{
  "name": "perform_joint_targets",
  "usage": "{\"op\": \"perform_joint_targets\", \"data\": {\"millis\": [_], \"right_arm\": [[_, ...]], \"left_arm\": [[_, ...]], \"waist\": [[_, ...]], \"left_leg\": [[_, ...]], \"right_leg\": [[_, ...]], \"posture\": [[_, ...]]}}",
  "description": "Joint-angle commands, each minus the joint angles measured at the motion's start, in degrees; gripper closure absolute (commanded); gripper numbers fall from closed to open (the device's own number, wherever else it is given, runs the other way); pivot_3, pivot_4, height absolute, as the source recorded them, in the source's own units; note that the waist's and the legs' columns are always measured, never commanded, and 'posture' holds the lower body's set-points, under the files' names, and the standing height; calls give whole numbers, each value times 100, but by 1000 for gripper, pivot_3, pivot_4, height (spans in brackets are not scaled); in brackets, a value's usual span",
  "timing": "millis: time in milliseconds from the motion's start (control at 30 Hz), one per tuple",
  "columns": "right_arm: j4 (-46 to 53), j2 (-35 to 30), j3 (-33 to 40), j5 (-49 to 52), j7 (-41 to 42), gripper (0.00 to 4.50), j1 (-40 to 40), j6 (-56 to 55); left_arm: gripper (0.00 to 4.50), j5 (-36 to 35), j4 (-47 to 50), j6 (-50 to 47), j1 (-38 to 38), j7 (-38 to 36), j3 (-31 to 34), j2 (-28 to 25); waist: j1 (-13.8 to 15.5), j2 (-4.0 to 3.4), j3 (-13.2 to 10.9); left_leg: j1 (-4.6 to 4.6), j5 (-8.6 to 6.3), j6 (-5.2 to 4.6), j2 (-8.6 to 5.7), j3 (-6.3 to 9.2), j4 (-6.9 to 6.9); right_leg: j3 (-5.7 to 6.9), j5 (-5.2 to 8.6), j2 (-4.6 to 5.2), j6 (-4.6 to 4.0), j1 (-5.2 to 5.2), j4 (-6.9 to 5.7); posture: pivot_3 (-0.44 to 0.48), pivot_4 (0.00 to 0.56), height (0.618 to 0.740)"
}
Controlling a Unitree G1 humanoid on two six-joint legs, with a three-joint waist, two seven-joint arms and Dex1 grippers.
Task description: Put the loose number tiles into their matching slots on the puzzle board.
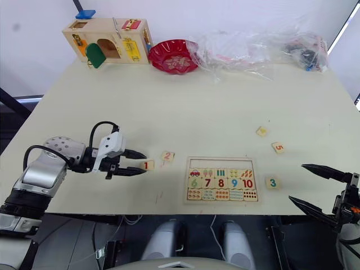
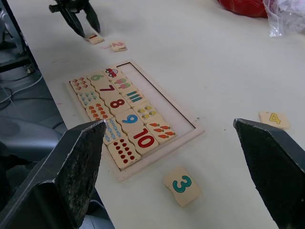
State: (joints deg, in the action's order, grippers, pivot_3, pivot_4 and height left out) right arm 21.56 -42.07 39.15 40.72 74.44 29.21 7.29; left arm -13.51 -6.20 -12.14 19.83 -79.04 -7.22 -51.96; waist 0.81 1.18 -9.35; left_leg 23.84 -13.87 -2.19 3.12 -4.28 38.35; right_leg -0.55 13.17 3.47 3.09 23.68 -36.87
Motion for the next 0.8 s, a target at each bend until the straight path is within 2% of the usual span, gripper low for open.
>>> {"op": "perform_joint_targets", "data": {"millis": [33,800], "right_arm": [[168,58,74,32,-33,0,50,-98],[167,87,-68,-27,-110,0,2,-153]], "left_arm": [[2804,60,48,101,-14,1,33,-23],[2804,150,-108,363,-78,122,81,-3]], "waist": [[3,0,0],[1,-2,2]], "left_leg": [[0,0,0,0,0,0],[-3,0,0,0,-1,0]], "right_leg": [[0,0,0,0,0,0],[-1,0,0,0,-1,-4]], "posture": [[0,150,740],[0,150,740]]}}
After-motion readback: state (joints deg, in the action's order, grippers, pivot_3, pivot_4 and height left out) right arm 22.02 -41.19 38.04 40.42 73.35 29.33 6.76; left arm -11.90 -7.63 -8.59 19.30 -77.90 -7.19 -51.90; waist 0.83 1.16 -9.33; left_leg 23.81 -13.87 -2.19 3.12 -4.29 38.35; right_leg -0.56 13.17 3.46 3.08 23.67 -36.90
